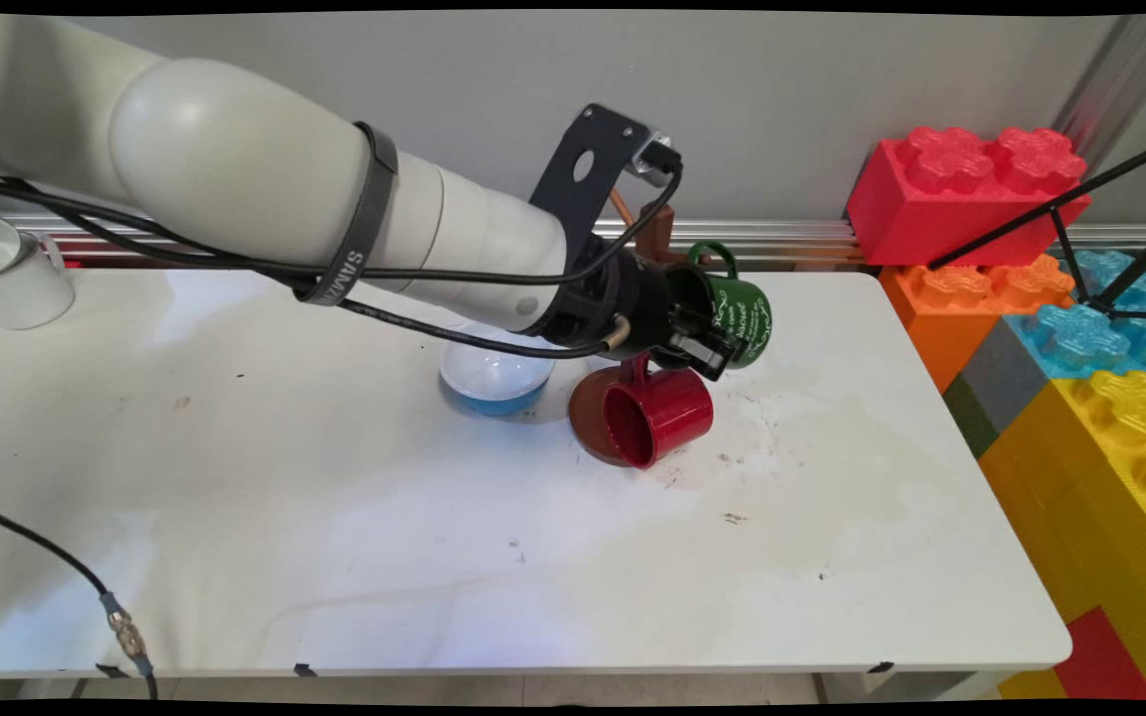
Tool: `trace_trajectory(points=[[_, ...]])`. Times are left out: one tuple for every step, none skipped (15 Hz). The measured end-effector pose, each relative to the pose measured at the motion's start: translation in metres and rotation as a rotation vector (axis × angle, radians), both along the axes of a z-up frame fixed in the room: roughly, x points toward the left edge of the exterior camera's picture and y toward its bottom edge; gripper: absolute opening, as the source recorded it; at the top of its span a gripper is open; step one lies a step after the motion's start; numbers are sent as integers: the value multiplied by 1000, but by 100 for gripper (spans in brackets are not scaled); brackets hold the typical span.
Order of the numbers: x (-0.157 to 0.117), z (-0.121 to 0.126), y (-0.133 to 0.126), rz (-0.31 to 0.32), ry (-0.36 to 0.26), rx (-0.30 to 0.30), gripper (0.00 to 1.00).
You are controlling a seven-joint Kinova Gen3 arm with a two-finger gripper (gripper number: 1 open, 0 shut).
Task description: Place the picked object on the table
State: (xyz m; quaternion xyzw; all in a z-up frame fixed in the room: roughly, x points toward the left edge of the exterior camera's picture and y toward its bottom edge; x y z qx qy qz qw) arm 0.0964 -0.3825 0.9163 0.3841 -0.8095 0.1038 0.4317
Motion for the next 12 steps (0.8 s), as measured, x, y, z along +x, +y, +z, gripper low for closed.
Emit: trace_trajectory(points=[[-1, 2, 1, -4, 7, -1, 0], [-2, 4, 2, -7, 12, -1, 0], [-4, 5, 2, -11, 18, -1, 0], [-5, 7, 3, -15, 23, -1, 0], [-6, 8, 4, -19, 28, -1, 0], [-7, 10, 6, -24, 33, 1, 0], [-8, 12, 7, -28, 37, 3, 0], [-8, 13, 9, -33, 40, 5, 0], [-9, 14, 11, -40, 43, 9, 0], [-9, 15, 13, -47, 45, 13, 0], [-8, 17, 15, -56, 46, 20, 0], [-8, 18, 16, -61, 46, 24, 0]])
